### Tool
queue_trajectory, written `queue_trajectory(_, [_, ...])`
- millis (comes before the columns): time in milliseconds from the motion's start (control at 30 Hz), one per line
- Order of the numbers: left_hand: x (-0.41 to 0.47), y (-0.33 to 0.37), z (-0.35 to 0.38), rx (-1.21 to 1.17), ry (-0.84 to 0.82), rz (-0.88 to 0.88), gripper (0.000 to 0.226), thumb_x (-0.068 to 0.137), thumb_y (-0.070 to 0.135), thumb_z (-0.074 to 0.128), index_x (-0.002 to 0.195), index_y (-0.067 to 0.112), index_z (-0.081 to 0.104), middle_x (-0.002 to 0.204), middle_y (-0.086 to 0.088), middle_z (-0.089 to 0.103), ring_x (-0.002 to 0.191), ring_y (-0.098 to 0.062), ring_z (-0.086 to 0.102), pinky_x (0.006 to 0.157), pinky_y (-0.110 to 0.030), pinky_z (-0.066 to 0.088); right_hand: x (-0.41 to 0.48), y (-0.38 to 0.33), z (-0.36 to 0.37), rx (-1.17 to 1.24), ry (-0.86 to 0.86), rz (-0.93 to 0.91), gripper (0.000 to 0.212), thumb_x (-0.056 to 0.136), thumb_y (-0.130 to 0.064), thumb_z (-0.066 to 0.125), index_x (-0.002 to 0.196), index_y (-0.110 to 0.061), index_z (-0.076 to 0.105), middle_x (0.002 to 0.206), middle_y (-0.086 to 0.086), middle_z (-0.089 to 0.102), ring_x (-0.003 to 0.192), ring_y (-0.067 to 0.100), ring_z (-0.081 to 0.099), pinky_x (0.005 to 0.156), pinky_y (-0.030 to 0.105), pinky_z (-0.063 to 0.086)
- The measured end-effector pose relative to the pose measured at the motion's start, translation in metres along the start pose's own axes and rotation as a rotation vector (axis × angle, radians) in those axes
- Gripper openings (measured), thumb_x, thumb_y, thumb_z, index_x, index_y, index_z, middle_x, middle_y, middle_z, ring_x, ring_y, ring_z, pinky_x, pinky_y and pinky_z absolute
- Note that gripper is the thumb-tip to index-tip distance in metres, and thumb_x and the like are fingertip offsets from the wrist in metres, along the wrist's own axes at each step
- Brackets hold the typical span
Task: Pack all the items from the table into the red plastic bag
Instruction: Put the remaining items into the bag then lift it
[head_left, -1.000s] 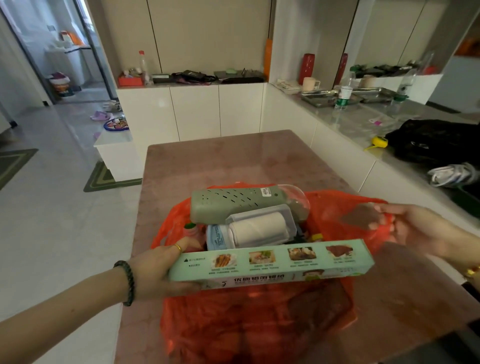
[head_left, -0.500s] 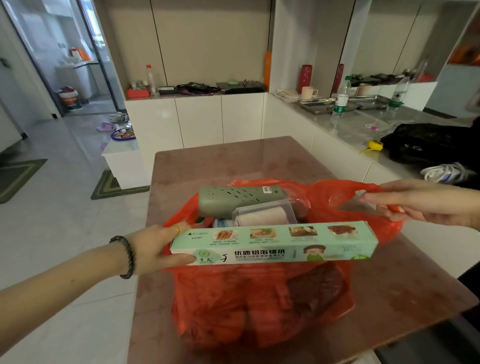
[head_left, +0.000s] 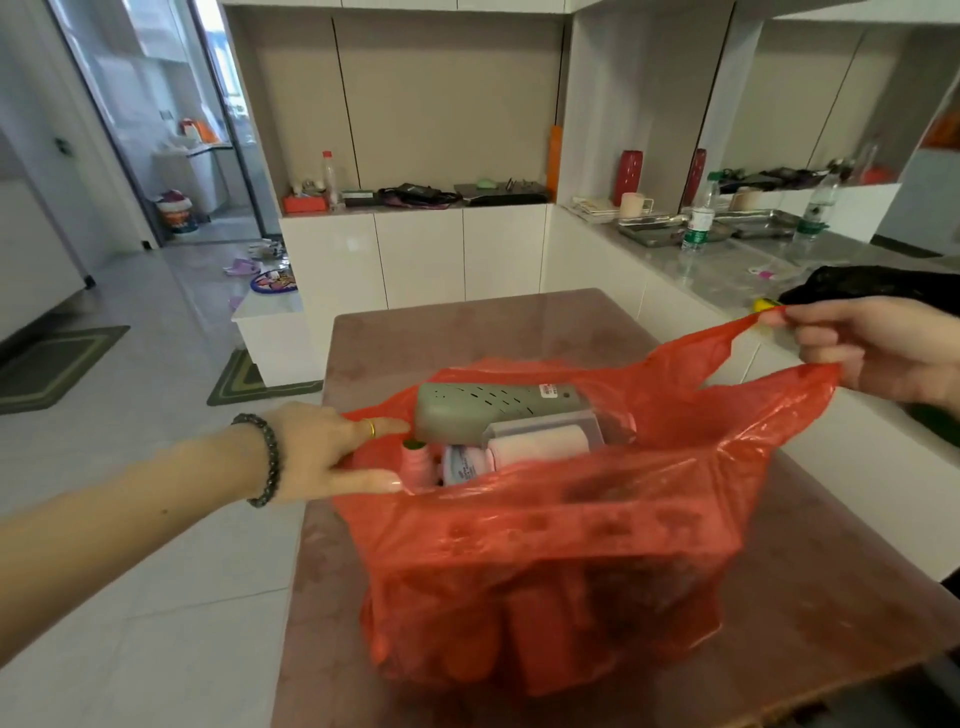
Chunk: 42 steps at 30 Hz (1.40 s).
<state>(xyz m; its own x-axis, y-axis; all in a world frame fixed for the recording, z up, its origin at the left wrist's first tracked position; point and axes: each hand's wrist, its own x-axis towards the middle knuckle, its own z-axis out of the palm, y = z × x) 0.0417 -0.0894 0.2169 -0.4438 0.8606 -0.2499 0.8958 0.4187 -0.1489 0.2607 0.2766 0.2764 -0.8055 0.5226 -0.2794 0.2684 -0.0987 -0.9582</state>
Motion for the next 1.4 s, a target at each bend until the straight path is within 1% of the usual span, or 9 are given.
queue_trajectory(67, [-0.007,-0.011,-0.011,0.082,0.001,0.004,0.122,0.031,0.094,-0.009,0.139,0.044,0.019,0.111,0.004,0.067,0.107,-0.018,0.061,0.09,-0.026,0.045,0.002,-0.005,0.001,0.0,-0.016,0.006,0.048,0.031,-0.037,0.088,0.071,-0.014,0.074,0.034,-0.005,0.032,0.023,0.002,0.026,0.028,0.01,0.026])
queue_trajectory(200, [-0.01,-0.034,-0.028,0.367,0.078,-0.136,0.072,0.085,0.055,0.043,0.136,0.05,-0.008,0.145,0.006,0.037,0.107,-0.019,0.06,0.085,-0.029,0.048,0.009,-0.019,0.009,-0.038,0.021,0.0,0.021,0.09,-0.027,0.044,0.084,-0.014,0.06,0.033,-0.008,0.033,0.024,0.002,0.027,0.029,0.009,0.027])
queue_trajectory(300, [0.0,-0.028,-0.035,0.255,0.196,-0.284,0.116,0.08,0.037,0.062,0.107,0.056,-0.049,0.153,-0.001,0.009,0.091,-0.021,0.063,0.067,-0.027,0.047,0.018,-0.027,0.016,-0.079,0.025,-0.038,0.027,0.096,-0.022,0.035,0.087,-0.015,0.059,0.034,-0.008,0.036,0.026,0.002,0.031,0.053,0.018,0.038])
queue_trajectory(433, [0.048,-0.191,0.106,-0.378,0.057,-0.542,0.121,0.037,0.082,0.064,0.139,0.045,0.01,0.126,0.023,0.038,0.106,-0.01,0.055,0.094,-0.04,0.05,0.028,-0.038,0.028,-0.052,0.0,-0.066,0.025,0.096,-0.017,0.036,0.088,-0.011,0.059,0.033,-0.008,0.038,0.025,0.003,0.034,0.076,0.03,0.049])
queue_trajectory(533, [0.082,-0.261,0.144,-0.729,-0.124,-0.631,0.103,0.025,0.098,0.039,0.091,0.025,0.068,0.072,0.012,0.065,0.07,-0.015,0.065,0.081,-0.04,0.055,0.035,-0.044,0.033,-0.019,-0.036,-0.057,0.023,0.095,-0.016,0.039,0.087,-0.01,0.059,0.034,-0.006,0.039,0.025,0.003,0.032,0.053,0.021,0.056])
queue_trajectory(667, [0.047,-0.059,-0.035,-0.551,0.108,-0.641,0.043,0.084,0.048,0.054,0.073,0.007,0.063,0.073,-0.004,0.058,0.079,-0.023,0.056,0.075,-0.029,0.045,0.051,-0.059,0.032,0.024,-0.064,-0.032,0.023,0.094,-0.016,0.038,0.086,-0.009,0.059,0.035,-0.006,0.041,0.025,0.003,0.029,0.04,0.015,0.046])
queue_trajectory(867, [0.085,-0.078,-0.084,-1.479,0.52,-0.573,0.041,0.092,0.032,0.043,0.052,0.022,0.043,0.037,0.007,0.051,0.034,-0.005,0.045,0.058,-0.022,0.033,0.088,-0.09,0.032,0.083,-0.096,-0.028,0.025,0.094,-0.01,0.034,0.085,-0.006,0.056,0.037,-0.007,0.041,0.024,0.003,0.027,0.034,0.01,0.033])
queue_trajectory(1133, [0.136,-0.077,-0.158,-1.617,0.669,-0.488,0.033,0.088,0.018,0.042,0.056,0.019,0.048,0.034,0.007,0.048,0.044,-0.006,0.047,0.056,-0.021,0.045,0.131,-0.155,0.022,0.075,-0.186,-0.055,0.026,0.057,0.002,0.058,0.082,-0.003,0.051,0.035,-0.004,0.038,0.02,0.005,0.025,0.028,0.01,0.022])
queue_trajectory(1400, [0.157,-0.081,-0.171,-1.76,0.784,-0.525,0.028,0.088,0.018,0.04,0.061,0.018,0.049,0.034,0.008,0.042,0.03,-0.004,0.036,0.039,-0.012,0.037,0.168,-0.173,0.015,0.029,-0.15,-0.125,0.025,0.093,-0.007,0.029,0.087,-0.006,0.053,0.038,-0.008,0.038,0.023,0.006,0.024,0.03,0.012,0.021])
